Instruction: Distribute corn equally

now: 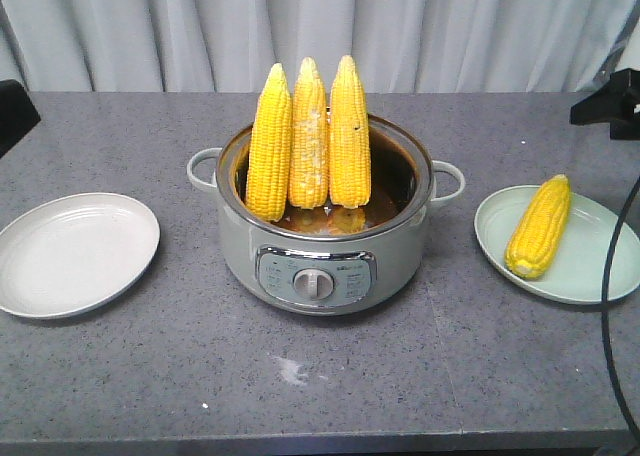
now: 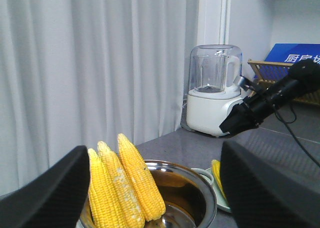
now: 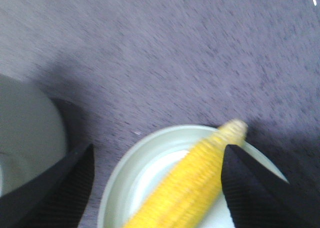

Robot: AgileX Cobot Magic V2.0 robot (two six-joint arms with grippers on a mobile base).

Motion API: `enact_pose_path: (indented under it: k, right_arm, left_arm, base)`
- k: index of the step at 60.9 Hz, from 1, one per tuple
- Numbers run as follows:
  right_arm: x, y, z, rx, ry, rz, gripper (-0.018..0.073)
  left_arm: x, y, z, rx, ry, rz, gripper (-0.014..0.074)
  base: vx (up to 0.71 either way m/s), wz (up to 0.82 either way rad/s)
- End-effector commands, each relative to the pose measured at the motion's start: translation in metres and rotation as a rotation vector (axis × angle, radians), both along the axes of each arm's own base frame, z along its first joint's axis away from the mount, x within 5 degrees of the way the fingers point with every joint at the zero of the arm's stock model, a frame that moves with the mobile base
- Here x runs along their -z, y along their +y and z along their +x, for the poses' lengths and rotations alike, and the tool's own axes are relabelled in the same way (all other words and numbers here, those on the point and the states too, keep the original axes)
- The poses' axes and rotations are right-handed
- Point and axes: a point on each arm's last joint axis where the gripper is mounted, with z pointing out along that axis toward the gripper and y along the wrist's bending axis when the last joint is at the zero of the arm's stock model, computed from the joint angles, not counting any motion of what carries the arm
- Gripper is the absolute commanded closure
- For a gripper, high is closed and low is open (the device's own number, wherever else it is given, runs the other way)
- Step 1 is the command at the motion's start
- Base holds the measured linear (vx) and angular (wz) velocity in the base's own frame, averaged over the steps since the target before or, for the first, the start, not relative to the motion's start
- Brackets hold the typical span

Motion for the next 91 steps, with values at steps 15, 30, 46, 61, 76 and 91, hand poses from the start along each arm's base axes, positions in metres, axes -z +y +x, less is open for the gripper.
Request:
enact_pose_path:
  k: [15, 30, 46, 61, 76, 91]
  right_arm:
    - [-0.123, 0.045, -0.074, -0.182, -0.368, 0.001, 0.0274]
    - [-0.183, 0.078, -0.15, -0.238, -0.534, -0.092, 0.0519]
    - [-0.216, 0.103, -0.217, -0.229, -0.662, -0.223, 0.0568]
    - [-0.224, 0.111, -0.24, -0.209, -0.691, -0.258, 0.0567]
    - [-0.224, 0.111, -0.24, -0.205, -0.686, -0.256, 0.0564]
    - [-0.224, 0.111, -0.24, -0.205, -0.686, -0.256, 0.0564]
  left_arm:
    - [-0.013, 0.0, -0.001, 0.01, -0.024, -0.056, 0.008]
    - [-0.012, 0.003, 0.004, -0.029, -0.014, -0.073, 0.0106]
    - [-0.042, -0.002, 0.037, 0.047, 0.025, -0.108, 0.0189]
    - [-0.064, -0.012, 0.111, 0.172, 0.212, -0.091, 0.0199]
    - [-0.074, -0.02, 0.188, 0.311, 0.241, -0.085, 0.0142]
    - [-0.047, -0.022, 0.244, 0.332, 0.305, -0.11, 0.0064]
  base:
    - [0.0, 0.0]
    - [0.0, 0.0]
    - [0.0, 0.0]
    - [0.0, 0.0]
    - [0.0, 0.0]
    - [0.0, 0.0]
